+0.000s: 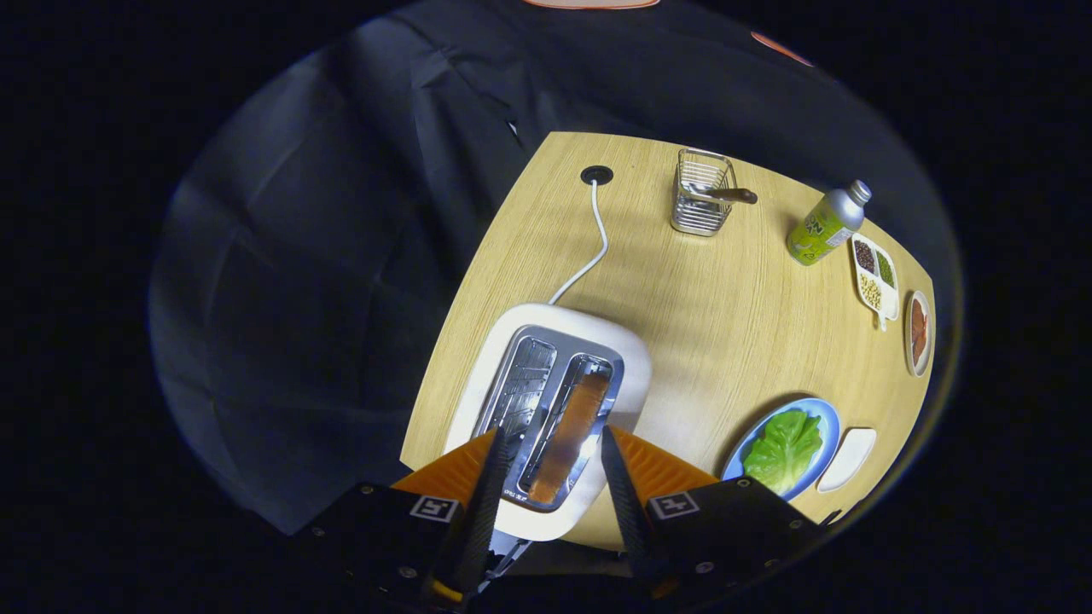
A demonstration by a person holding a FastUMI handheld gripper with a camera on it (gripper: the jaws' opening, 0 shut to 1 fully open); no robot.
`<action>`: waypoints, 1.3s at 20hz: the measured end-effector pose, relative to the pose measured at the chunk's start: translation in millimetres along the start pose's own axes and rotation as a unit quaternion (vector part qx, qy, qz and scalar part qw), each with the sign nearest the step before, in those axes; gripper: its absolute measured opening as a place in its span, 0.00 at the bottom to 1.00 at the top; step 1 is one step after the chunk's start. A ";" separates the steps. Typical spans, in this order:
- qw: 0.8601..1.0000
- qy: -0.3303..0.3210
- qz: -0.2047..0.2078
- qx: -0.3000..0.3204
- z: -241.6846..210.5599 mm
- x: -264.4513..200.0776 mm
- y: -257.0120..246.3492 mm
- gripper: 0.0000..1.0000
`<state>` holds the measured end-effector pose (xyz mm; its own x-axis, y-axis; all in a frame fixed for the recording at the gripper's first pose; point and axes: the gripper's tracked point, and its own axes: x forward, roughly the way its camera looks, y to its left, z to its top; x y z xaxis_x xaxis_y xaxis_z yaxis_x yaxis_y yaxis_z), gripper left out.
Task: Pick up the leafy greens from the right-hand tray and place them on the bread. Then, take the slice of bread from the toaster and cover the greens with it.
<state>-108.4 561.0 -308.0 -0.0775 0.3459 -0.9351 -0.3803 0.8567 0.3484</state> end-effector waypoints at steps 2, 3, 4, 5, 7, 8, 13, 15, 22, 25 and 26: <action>1.000 0.003 -0.025 -0.009 0.0 7.3 -8.4 0.55; 0.999 0.005 -0.032 -0.010 -0.1 11.3 -11.5 0.48; 0.999 0.009 -0.036 -0.006 -1.1 11.0 -12.8 0.44; 0.999 0.002 -0.032 0.003 5.0 14.3 -10.5 0.38; 0.999 0.001 -0.031 0.016 7.0 14.9 -11.9 0.25; 1.000 -0.001 -0.024 0.018 7.1 15.8 -9.2 0.22; 1.000 -0.021 0.006 0.008 3.6 -1.2 -4.7 0.12; 0.999 -0.032 0.025 0.014 2.6 -14.5 -5.2 0.11; 0.988 -0.075 0.106 0.084 0.9 -62.6 -30.3 0.11; 0.982 -0.092 0.129 0.107 -4.7 -79.5 -51.1 0.11; 0.980 -0.100 0.130 0.113 -5.2 -83.9 -61.6 0.11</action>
<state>-83.2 477.2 -251.3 0.0461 0.6129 -0.7888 -0.1554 0.7845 0.6004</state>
